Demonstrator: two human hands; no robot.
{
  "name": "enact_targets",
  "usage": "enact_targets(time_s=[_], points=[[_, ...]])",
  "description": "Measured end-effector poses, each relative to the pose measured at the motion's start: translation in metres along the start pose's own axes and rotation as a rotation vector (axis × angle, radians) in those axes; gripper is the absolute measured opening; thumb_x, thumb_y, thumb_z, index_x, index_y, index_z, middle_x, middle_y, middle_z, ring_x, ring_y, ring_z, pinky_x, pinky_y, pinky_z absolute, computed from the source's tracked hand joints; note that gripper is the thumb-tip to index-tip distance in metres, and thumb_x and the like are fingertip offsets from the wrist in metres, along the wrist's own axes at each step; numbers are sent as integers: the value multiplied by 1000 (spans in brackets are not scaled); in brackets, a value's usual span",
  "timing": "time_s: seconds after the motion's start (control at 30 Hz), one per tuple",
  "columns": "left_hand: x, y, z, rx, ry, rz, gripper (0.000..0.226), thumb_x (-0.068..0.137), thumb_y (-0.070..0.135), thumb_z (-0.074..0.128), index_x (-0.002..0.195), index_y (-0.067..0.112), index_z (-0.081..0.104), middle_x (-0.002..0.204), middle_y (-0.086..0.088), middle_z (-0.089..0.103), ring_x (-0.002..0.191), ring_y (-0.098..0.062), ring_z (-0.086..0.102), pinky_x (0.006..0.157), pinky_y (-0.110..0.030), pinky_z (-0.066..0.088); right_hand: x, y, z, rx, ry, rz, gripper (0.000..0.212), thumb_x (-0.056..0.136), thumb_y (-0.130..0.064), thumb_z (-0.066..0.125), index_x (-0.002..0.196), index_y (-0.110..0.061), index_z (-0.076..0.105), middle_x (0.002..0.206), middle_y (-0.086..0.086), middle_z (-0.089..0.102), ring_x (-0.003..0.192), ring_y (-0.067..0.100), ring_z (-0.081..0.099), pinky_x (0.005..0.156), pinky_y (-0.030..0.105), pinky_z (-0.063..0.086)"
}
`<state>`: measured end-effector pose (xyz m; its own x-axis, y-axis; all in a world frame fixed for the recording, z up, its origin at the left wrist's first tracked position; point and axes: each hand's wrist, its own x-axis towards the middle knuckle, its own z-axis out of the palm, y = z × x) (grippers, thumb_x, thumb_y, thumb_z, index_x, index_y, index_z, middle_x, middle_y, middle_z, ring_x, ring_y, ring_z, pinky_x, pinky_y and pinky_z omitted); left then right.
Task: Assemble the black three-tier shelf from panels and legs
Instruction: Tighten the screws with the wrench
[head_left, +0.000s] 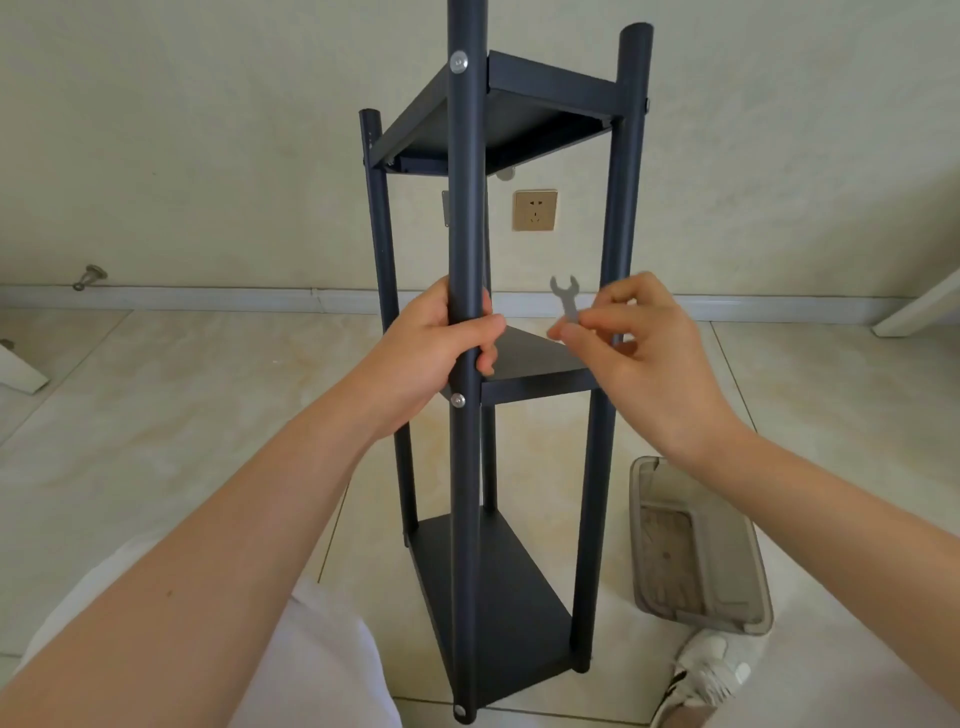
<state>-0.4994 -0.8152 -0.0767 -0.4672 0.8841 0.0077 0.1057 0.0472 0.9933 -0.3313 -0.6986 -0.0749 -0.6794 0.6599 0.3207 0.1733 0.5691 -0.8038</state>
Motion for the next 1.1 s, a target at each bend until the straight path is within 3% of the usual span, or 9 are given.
enact_targets(time_s=[0.27, 0.43, 0.57, 0.8, 0.9, 1.03, 1.1], points=[[6, 2, 6, 55, 18, 22, 10, 100, 18, 60, 99, 17, 50, 69, 8, 54, 66, -12, 54, 74, -31, 51, -37, 26, 21, -104, -367, 72, 19, 97, -23, 61, 94, -14, 78, 73, -4, 63, 68, 11, 57, 63, 18, 46], [8, 3, 7, 4, 41, 3, 12, 99, 13, 60, 96, 17, 50, 67, 8, 53, 63, -13, 52, 68, -28, 50, -34, 33, 44, -61, -511, 219, 16, 94, -18, 65, 94, -10, 79, 45, -28, 53, 52, -10, 54, 50, 2, 38], [7, 2, 4, 36, 123, 30, 14, 98, 14, 61, 90, 18, 51, 63, 7, 51, 58, -14, 50, 64, -28, 50, -31, 32, 60, 24, -512, 273, 16, 93, -20, 66, 95, -10, 79, 55, -25, 58, 58, -16, 55, 50, -1, 36], [9, -3, 0, 50, 341, 64, 22, 99, 19, 62, 82, 17, 49, 56, 10, 44, 48, -10, 42, 51, -24, 45, -24, 25, 79, 116, -410, 336, 17, 93, -19, 64, 91, -13, 80, 75, -1, 71, 63, 10, 58, 52, 8, 43], [12, -2, -4, 51, 326, 61, 21, 99, 20, 62, 84, 16, 48, 57, 9, 44, 48, -9, 42, 52, -25, 46, -23, 17, 88, 191, -411, 339, 18, 94, -15, 63, 90, -11, 80, 53, -21, 60, 54, -4, 53, 52, 3, 37], [15, -3, -13, 55, 286, 44, 21, 98, 20, 63, 85, 16, 48, 57, 9, 46, 49, -9, 44, 54, -24, 48, -22, 12, 98, 291, -340, 318, 21, 94, -13, 61, 87, -4, 78, 53, -1, 49, 48, 6, 38, 52, 9, 35], [16, -4, -17, 49, 273, 41, 21, 98, 20, 63, 85, 16, 48, 57, 9, 47, 49, -8, 45, 55, -24, 48, -22, 12, 102, 316, -317, 323, 21, 95, -13, 61, 87, -3, 78, 49, -5, 45, 47, 6, 36, 51, 11, 34]])
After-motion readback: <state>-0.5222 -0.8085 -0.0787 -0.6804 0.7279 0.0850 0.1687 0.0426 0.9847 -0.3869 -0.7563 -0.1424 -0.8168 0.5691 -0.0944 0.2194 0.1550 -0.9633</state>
